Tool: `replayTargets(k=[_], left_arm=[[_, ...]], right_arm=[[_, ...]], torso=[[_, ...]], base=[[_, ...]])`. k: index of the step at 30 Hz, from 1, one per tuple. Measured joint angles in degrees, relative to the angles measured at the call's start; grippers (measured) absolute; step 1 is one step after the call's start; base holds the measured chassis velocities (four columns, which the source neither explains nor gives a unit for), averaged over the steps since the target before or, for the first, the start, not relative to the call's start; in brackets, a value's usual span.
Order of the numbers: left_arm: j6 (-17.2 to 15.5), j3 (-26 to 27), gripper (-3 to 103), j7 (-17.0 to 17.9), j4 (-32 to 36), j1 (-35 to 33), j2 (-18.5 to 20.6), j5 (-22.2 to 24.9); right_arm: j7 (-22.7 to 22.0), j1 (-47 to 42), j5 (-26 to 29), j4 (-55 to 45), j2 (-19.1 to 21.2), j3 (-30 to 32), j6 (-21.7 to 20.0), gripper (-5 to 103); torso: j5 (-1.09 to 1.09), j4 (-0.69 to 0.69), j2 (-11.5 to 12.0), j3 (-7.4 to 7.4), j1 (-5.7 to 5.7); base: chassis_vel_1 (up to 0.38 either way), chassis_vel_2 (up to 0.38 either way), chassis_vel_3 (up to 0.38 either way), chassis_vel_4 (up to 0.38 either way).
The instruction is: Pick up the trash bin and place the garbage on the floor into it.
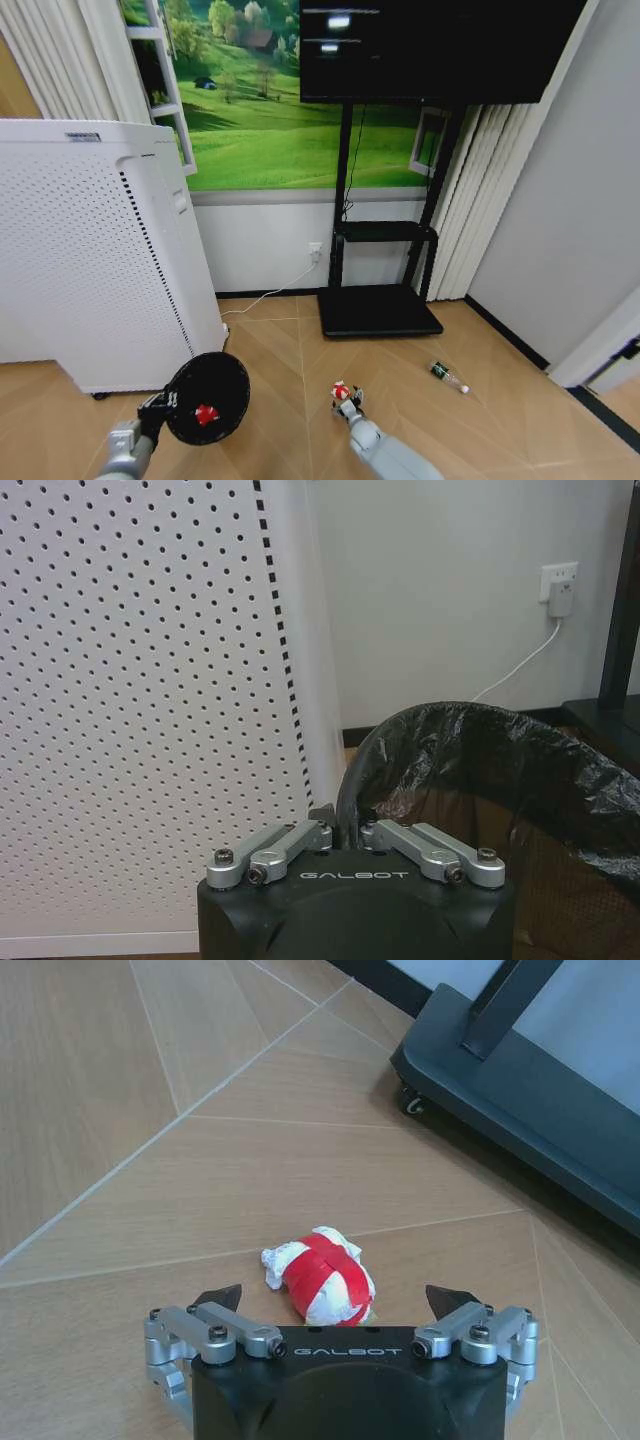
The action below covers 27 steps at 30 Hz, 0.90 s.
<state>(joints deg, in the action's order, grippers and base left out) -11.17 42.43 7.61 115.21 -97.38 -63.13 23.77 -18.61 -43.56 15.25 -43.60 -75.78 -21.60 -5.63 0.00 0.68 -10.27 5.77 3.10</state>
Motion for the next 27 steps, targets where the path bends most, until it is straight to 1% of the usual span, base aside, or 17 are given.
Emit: replayTargets(k=[15,22,23,25,26,27], left_arm=[[0.25,-0.20,6,-0.03,-0.29,0.14,-0.03,0.07],[0.25,-0.20,6,-0.03,-0.44,0.21,0.03,0.12],[0.25,-0.20,6,-0.03,-0.47,0.22,0.04,0.12],[0.25,-0.20,6,-0.03,-0.49,0.23,0.04,0.12],[0.27,-0.20,6,-0.03,-0.58,0.23,0.06,0.14],[0.27,-0.20,6,-0.03,-0.58,0.23,0.06,0.14]], right_arm=[[2.64,2.08,-1.86,4.37,-2.26,-0.43,2.66,100],[3.09,2.46,-2.22,5.20,-2.74,-0.48,2.95,100],[3.28,2.56,-2.38,5.43,-2.84,-0.48,3.02,96],[3.39,2.60,-2.46,5.54,-2.88,-0.47,3.07,96],[3.94,2.80,-2.93,6.18,-3.20,-0.38,3.44,85],[3.94,2.80,-2.93,6.18,-3.20,-0.38,3.44,85]], torso=[[0.00,0.00,0.00,0.00,0.01],[0.00,0.00,0.00,0.00,0.01],[0.00,0.00,0.00,0.00,0.01],[0.00,0.00,0.00,0.00,0.01],[-0.01,0.00,0.00,0.00,0.01],[-0.01,0.00,0.00,0.00,0.01]], base=[[0.000,0.000,0.000,0.000],[0.000,0.000,0.000,0.000],[0.000,0.000,0.000,0.000],[0.000,0.000,0.000,0.000],[0.000,0.000,0.000,0.000],[0.000,0.000,0.000,0.000]])
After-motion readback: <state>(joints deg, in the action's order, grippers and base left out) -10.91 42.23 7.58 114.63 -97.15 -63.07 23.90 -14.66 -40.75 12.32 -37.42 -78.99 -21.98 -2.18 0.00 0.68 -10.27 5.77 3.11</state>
